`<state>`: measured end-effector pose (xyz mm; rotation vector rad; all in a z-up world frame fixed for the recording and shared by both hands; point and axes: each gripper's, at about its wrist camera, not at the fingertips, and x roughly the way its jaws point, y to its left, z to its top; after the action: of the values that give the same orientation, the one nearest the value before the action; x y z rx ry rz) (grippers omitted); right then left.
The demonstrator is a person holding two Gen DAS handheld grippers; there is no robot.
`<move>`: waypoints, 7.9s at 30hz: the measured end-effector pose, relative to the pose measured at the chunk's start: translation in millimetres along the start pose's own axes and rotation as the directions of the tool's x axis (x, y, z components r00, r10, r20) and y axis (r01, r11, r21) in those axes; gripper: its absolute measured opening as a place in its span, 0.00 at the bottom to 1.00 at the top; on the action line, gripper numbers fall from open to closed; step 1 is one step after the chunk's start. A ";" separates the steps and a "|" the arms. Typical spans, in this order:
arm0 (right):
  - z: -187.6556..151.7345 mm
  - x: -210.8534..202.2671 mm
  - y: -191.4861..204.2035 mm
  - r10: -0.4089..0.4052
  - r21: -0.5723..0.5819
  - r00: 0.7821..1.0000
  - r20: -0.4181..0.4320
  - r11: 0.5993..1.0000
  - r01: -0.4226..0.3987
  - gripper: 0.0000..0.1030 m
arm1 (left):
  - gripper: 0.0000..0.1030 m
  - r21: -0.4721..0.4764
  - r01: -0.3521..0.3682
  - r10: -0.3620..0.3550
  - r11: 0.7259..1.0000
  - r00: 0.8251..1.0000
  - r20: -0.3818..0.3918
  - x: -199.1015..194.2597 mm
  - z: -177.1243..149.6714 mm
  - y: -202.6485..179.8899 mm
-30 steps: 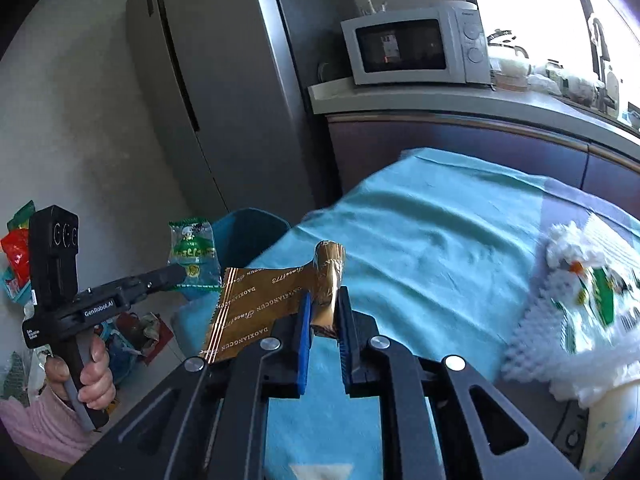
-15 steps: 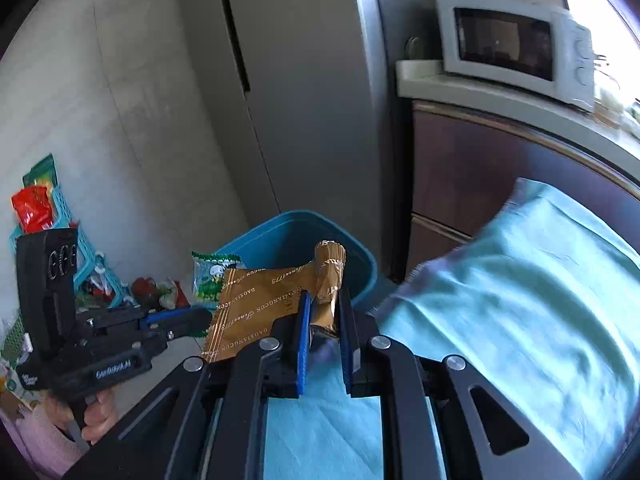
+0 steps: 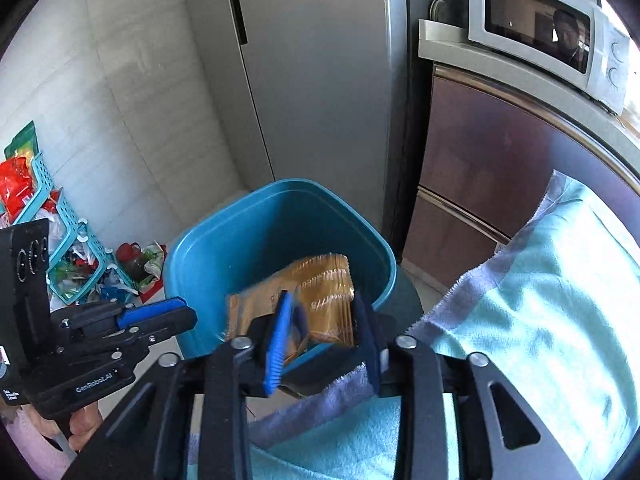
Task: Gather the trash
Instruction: 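Carry both wrappers over the blue bin and open both tools, then grasp the clear green-printed bag with the right tool, then grasp the white foam net with the left tool, then carry the foam net and bag over the blue bin and release both, then grasp the white paper cup with the right tool while the left tool grasps a white tissue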
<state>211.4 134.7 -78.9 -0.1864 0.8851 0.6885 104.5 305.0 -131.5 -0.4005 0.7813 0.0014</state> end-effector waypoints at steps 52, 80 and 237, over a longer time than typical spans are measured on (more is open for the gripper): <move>-201.9 -236.5 -202.9 -0.280 0.556 0.929 0.242 0.824 0.104 0.20 | 0.54 0.602 0.480 -0.414 0.638 0.873 -0.258 26.8 -94.8 -386.0; -218.7 -275.4 -216.9 -0.258 0.605 0.879 0.401 0.795 -0.042 0.17 | 0.04 0.703 0.450 -0.340 0.551 0.890 -0.304 48.4 -105.7 -421.4; -283.2 -285.3 -180.1 -0.360 0.637 0.909 0.212 0.756 0.150 0.73 | 0.55 0.655 0.507 -0.437 0.560 0.853 -0.287 12.5 -109.4 -399.5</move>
<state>15.5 -259.6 -62.6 0.3786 0.7022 0.1323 97.6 -104.8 -69.9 0.1612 0.6797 -0.8332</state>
